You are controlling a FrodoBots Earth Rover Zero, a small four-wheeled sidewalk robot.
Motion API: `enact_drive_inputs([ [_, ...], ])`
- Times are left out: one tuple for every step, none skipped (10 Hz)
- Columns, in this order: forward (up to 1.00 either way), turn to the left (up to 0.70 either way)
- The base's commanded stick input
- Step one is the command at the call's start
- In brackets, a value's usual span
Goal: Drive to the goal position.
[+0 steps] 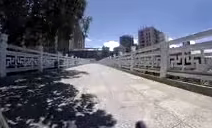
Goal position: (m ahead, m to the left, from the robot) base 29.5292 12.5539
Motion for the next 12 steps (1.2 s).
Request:
enact_drive_inputs([
  [0.45, 0.0],
  [0.45, 0.22],
  [0.45, 0.27],
  [0.45, 0.27],
  [0.45, 0.27],
  [0.45, 0.27],
  [0.45, 0.19],
  [0.45, 0.0],
  [0.45, 0.0],
  [0.45, 0.0],
  [0.45, 0.12],
  [0.45, 0.26],
])
